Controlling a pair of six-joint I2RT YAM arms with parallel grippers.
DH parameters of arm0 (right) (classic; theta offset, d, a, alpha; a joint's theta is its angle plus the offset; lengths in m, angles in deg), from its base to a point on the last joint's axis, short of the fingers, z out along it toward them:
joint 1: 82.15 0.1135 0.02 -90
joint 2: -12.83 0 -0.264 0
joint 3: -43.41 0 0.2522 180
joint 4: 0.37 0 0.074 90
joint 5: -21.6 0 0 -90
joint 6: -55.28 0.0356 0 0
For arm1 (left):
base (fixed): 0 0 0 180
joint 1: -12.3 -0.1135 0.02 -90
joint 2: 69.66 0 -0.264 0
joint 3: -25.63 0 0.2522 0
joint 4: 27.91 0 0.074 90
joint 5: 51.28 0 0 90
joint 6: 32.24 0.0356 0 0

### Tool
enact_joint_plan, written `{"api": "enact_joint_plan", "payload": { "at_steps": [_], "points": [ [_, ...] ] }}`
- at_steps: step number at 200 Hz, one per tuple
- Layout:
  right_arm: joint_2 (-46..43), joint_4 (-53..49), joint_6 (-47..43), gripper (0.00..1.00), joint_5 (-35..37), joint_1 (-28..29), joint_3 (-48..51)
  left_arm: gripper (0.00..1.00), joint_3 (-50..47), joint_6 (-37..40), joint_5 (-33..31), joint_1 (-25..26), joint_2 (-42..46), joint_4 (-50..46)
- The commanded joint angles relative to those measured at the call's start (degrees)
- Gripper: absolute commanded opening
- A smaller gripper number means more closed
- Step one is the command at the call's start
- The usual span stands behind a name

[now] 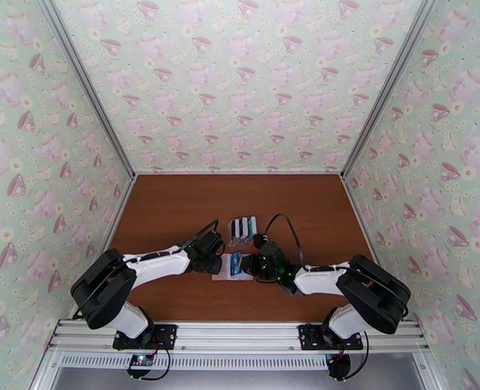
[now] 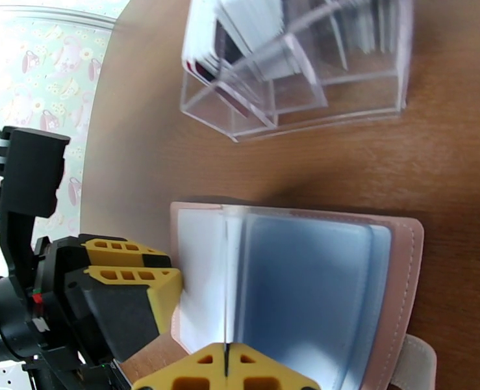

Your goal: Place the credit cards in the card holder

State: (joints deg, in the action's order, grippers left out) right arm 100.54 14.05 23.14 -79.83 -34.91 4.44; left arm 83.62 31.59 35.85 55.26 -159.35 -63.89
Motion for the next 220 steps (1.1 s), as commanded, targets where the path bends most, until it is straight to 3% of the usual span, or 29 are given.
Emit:
{"api": "enact_joint_plan", "payload": {
  "at_steps": [1,220],
  "points": [
    [1.46,3.58,1.10,0.00,-1.02,0.37,0.84,0.29,-1.23,-0.61,-0.03,0.38,-0.61,-0.35],
    [6.08,8.21,2.86,0.00,-1.32,1.35,1.84,0.15,-2.63,-2.30,0.94,0.68,1.26,-0.40]
  ]
}}
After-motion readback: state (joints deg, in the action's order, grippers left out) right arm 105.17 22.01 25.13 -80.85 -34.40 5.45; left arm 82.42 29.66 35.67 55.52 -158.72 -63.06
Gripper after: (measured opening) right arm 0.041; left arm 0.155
